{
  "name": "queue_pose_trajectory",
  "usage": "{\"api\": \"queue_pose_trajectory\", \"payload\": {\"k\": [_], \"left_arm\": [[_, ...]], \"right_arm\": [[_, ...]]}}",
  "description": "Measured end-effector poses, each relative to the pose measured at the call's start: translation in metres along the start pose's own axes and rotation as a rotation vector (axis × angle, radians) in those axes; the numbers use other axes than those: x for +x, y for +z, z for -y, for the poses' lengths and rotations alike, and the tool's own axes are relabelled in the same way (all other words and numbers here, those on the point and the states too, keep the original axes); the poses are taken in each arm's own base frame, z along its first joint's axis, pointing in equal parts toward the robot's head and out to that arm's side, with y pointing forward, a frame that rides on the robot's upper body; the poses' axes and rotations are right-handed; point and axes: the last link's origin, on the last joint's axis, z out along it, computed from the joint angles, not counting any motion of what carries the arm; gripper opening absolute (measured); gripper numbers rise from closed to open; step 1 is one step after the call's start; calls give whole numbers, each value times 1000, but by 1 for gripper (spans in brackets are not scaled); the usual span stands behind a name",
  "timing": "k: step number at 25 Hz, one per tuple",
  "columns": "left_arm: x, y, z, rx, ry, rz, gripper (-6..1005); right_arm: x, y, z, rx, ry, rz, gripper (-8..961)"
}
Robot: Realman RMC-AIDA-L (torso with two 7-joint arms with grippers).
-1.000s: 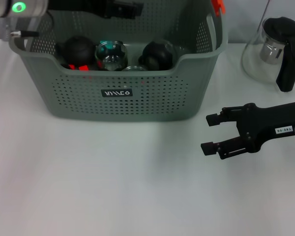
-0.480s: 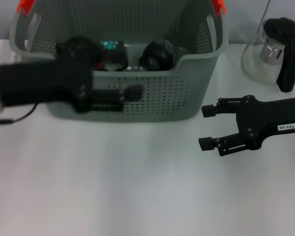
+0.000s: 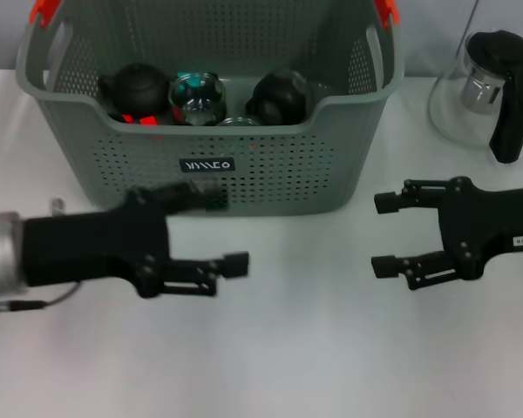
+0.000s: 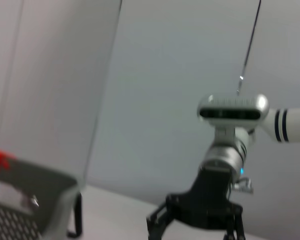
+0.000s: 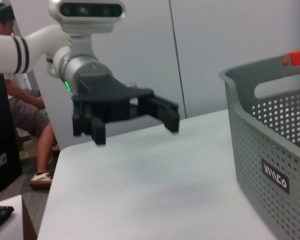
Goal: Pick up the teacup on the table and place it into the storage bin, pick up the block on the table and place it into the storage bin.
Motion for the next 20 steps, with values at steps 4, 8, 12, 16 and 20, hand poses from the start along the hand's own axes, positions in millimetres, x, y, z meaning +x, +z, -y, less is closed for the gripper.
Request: {"api": "queue_pose_trajectory", "payload": {"k": [4, 8, 12, 16, 20], "left_arm": [[-20, 18, 9, -10, -46, 67, 921], [-29, 26, 12, -1, -45, 72, 920], [-33, 28, 12, 2, -51, 71, 920], [-35, 28, 11, -1, -55, 79, 921], [-35, 30, 11, -2, -57, 77, 920]], "right_arm": [[11, -1, -4, 10, -9, -1, 942], [20, 0, -6, 18, -6, 7, 941], [26, 4, -9, 23, -40, 17, 941], [24, 7, -10, 22, -71, 30, 941], [19, 11, -10, 30, -117, 71, 941]]}}
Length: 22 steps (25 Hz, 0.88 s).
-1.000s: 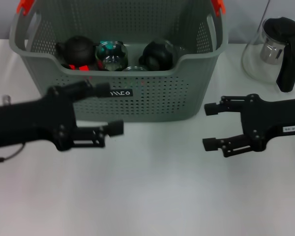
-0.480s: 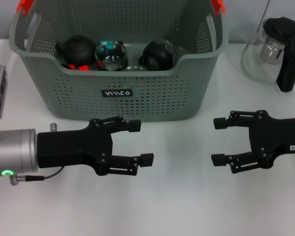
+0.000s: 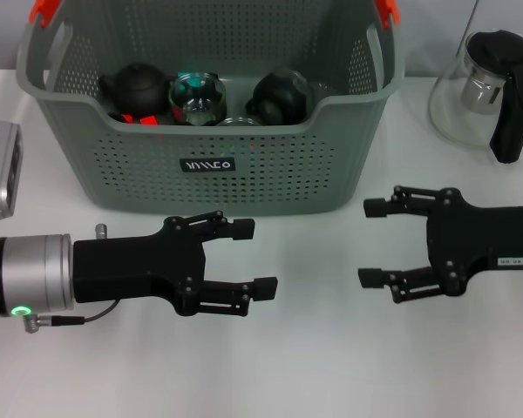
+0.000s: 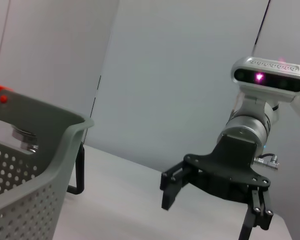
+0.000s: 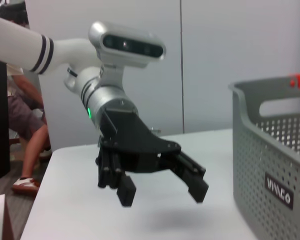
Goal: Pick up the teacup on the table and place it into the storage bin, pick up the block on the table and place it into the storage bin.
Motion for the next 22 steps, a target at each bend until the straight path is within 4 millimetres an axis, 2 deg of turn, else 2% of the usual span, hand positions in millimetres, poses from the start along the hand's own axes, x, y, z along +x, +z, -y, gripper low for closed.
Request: {"api": "queue_pose_trajectory", "payload": {"k": [13, 22], "left_arm": [[1, 3, 0, -8, -4, -2, 920], [-6, 6, 6, 30, -9, 40, 921]], "right_arm": [[-5, 2, 2, 16, -25, 37, 940], [7, 6, 4, 37, 19, -2, 941]]}}
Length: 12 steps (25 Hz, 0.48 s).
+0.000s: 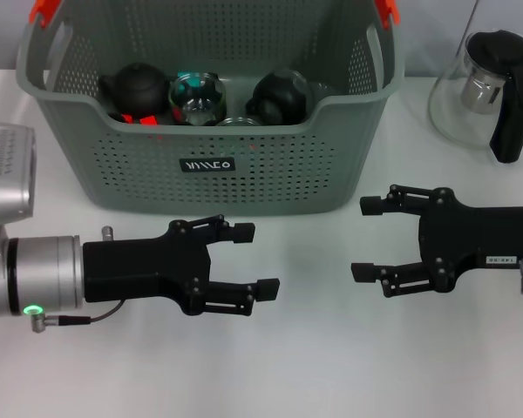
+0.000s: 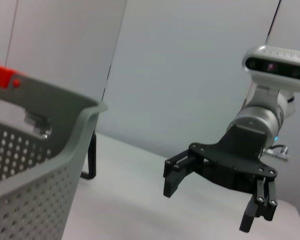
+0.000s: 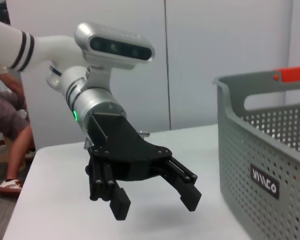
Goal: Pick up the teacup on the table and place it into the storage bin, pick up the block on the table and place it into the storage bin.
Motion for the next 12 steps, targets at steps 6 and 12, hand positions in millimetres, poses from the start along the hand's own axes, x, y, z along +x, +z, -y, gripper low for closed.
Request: {"api": "queue_pose_trajectory", "payload": {"k": [6, 12], "left_arm": [[-4, 3, 2, 5, -6, 17, 920], [-4, 3, 1, -6, -6, 16, 921]], "right_arm": [[5, 4, -2, -8, 12, -20, 941], [6, 3, -2, -8, 19, -22, 941]]}}
